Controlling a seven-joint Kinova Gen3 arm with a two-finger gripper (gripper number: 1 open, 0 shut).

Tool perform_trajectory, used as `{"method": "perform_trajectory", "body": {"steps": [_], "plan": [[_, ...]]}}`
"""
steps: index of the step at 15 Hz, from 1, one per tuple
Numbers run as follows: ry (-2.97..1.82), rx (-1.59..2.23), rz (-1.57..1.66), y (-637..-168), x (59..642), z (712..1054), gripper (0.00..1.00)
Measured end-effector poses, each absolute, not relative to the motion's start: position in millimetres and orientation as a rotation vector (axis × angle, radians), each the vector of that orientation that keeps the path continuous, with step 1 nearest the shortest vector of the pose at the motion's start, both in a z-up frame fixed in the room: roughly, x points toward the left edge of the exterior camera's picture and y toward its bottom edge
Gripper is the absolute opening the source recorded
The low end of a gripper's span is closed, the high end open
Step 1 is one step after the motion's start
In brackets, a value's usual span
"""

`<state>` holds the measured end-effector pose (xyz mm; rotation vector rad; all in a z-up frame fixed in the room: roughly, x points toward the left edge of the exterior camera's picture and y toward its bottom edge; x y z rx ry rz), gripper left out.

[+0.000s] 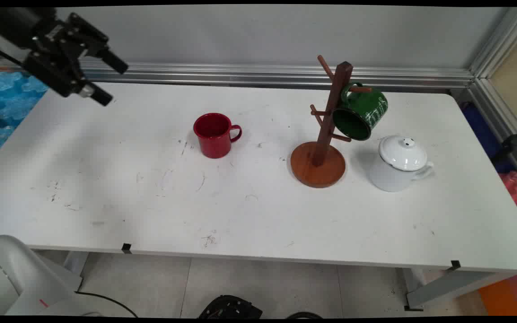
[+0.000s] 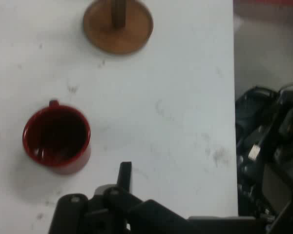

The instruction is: Pick up the green mug from the rack

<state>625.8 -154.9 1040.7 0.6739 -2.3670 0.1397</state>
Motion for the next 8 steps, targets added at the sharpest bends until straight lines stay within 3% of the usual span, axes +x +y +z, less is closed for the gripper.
{"method": "perform_trajectory", "body": {"steps": [8], "plan": [[-2.233,0.713,0.123,-182.6,554.6,1036.3,1.00]]}}
